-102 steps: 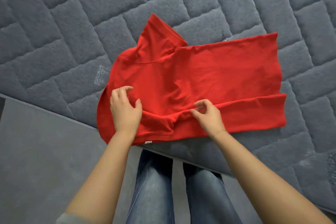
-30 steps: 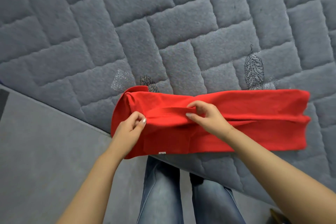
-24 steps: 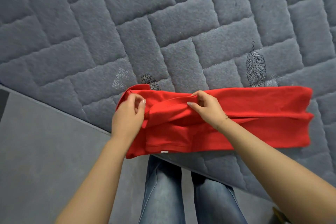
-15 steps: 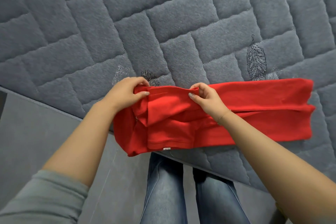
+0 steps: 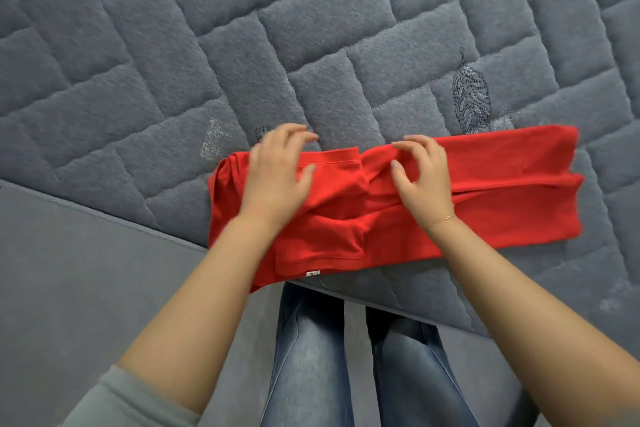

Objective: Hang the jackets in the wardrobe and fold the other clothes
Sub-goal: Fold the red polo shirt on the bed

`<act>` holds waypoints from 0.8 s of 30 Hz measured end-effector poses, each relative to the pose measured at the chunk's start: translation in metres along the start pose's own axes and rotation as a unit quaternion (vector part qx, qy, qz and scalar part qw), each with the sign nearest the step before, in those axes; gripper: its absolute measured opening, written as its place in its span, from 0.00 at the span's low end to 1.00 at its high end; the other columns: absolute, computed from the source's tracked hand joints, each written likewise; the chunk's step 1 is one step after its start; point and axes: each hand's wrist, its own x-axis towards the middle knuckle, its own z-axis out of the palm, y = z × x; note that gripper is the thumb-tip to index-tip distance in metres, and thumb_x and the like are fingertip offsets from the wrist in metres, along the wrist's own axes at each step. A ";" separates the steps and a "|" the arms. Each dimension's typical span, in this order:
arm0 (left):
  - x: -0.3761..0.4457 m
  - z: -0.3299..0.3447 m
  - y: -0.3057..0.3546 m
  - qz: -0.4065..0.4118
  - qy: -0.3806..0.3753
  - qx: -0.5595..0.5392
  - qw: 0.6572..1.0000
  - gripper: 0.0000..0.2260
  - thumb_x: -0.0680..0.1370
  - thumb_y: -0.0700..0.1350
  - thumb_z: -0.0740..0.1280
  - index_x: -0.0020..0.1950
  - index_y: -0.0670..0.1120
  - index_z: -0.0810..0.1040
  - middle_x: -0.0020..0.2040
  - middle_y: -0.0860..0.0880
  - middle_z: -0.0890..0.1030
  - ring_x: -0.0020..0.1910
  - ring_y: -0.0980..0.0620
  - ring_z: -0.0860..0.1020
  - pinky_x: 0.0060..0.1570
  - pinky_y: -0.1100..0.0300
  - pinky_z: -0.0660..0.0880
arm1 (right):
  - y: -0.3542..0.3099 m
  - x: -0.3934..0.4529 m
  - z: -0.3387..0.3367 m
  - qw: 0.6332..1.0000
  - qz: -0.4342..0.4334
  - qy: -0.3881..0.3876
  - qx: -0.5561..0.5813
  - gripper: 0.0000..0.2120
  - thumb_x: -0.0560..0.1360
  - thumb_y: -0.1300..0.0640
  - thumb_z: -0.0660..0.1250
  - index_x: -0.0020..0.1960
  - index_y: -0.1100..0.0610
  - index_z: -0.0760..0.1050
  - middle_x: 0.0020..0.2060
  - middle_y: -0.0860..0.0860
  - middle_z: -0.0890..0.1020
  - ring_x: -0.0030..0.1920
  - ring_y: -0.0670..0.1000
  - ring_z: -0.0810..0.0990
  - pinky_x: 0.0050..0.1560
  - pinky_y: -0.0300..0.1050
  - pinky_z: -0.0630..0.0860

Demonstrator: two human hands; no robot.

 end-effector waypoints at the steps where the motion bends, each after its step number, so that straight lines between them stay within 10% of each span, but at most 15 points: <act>1: -0.005 0.014 0.013 0.024 -0.049 0.023 0.998 0.25 0.73 0.49 0.69 0.70 0.52 0.71 0.72 0.48 0.69 0.71 0.46 0.66 0.68 0.45 0.63 | 0.014 0.002 -0.009 0.998 -0.013 -0.036 -0.051 0.19 0.74 0.58 0.68 0.64 0.59 0.76 0.66 0.59 0.74 0.67 0.61 0.71 0.68 0.55 0.65; 5: -0.028 0.068 0.016 0.020 -0.216 0.192 0.957 0.33 0.79 0.57 0.61 0.78 0.62 0.45 0.80 0.49 0.38 0.78 0.47 0.37 0.69 0.28 0.44 | 0.063 0.009 -0.028 0.928 -0.048 -0.268 -0.254 0.34 0.79 0.39 0.57 0.79 0.42 0.44 0.79 0.49 0.43 0.79 0.53 0.42 0.73 0.69 0.44; 9: -0.048 0.080 -0.009 0.036 -0.213 0.243 0.946 0.28 0.82 0.54 0.54 0.76 0.66 0.42 0.77 0.52 0.31 0.76 0.45 0.31 0.62 0.22 0.41 | 0.092 0.020 -0.041 0.895 -0.057 -0.304 -0.321 0.35 0.75 0.30 0.44 0.76 0.39 0.34 0.78 0.46 0.39 0.78 0.53 0.37 0.71 0.73 0.42; 13: -0.043 0.069 0.009 -0.015 -0.173 0.127 0.977 0.18 0.80 0.53 0.60 0.70 0.63 0.68 0.80 0.53 0.49 0.79 0.47 0.43 0.65 0.26 0.39 | 0.086 -0.002 -0.042 0.937 -0.024 -0.205 -0.283 0.32 0.80 0.42 0.56 0.80 0.50 0.49 0.79 0.53 0.46 0.79 0.57 0.45 0.73 0.68 0.45; 17: -0.011 0.051 0.025 -0.068 0.019 0.049 0.996 0.07 0.78 0.49 0.62 0.53 0.51 0.77 0.60 0.52 0.79 0.64 0.48 0.74 0.71 0.38 0.53 | 0.094 -0.042 -0.042 0.947 -0.098 -0.199 -0.231 0.27 0.79 0.55 0.62 0.77 0.52 0.61 0.78 0.56 0.55 0.78 0.57 0.53 0.74 0.63 0.51; 24: 0.042 0.027 -0.005 -0.132 -0.264 0.152 0.943 0.13 0.74 0.57 0.71 0.50 0.49 0.77 0.47 0.49 0.76 0.56 0.43 0.76 0.54 0.49 0.71 | 0.121 -0.057 -0.039 0.928 -0.043 -0.250 -0.272 0.29 0.82 0.42 0.51 0.76 0.41 0.38 0.76 0.45 0.38 0.79 0.56 0.40 0.75 0.59 0.40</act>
